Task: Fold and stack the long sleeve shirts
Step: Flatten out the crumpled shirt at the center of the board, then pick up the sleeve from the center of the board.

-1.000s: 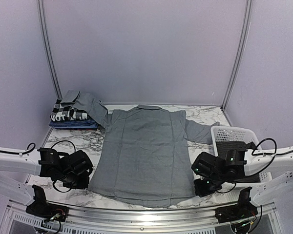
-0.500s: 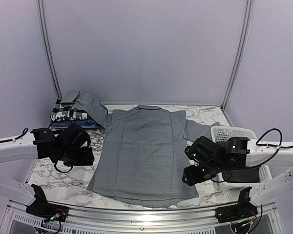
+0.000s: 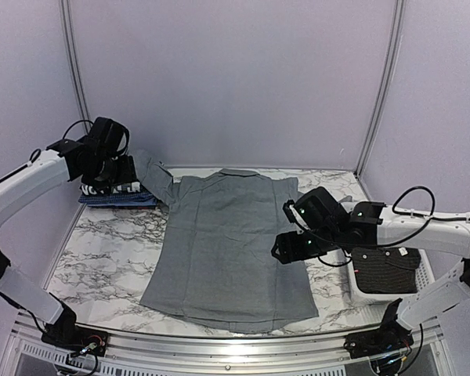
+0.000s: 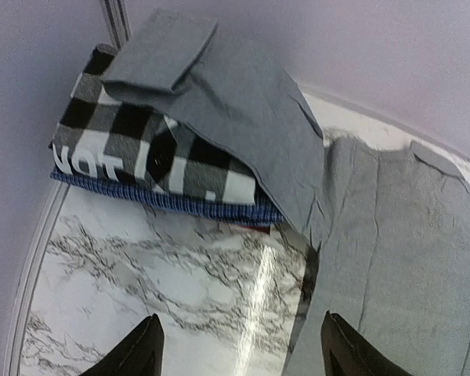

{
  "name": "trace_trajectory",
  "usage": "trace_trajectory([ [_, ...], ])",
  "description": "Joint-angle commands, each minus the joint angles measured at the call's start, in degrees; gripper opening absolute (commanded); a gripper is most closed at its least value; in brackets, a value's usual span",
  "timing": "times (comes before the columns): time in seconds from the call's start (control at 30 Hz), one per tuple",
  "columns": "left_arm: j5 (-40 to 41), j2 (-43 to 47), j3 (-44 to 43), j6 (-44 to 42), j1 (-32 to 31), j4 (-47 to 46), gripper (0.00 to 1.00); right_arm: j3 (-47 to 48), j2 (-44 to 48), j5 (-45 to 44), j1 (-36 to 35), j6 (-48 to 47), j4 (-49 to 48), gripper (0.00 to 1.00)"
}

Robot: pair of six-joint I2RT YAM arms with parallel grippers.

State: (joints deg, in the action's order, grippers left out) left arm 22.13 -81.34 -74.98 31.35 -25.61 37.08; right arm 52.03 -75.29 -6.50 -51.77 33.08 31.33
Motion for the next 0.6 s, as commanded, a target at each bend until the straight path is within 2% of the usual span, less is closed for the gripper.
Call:
trace_trajectory([
  [0.0, 1.06, -7.01, -7.59, -7.70, 5.70, -4.00, 0.71, 4.17, -3.35, 1.55, 2.53, -4.70, -6.25, 0.74],
  [0.13, 0.87, -16.09, -15.88, -10.68, 8.44, -5.97, 0.70, 5.78, -5.46, 2.96, 3.90, -5.96, -8.79, 0.74],
  [0.33, 7.66, -28.26, -28.71, -12.63, 10.56, -6.25, 0.70, 7.38, -6.79, 3.51, 4.22, -6.20, -9.60, 0.74],
  [0.57, 10.37, -36.18, -35.69, -14.66, 14.09, -5.91, 0.63, 6.86, -6.75, 2.99, 4.24, -5.48, -9.23, 0.74],
])
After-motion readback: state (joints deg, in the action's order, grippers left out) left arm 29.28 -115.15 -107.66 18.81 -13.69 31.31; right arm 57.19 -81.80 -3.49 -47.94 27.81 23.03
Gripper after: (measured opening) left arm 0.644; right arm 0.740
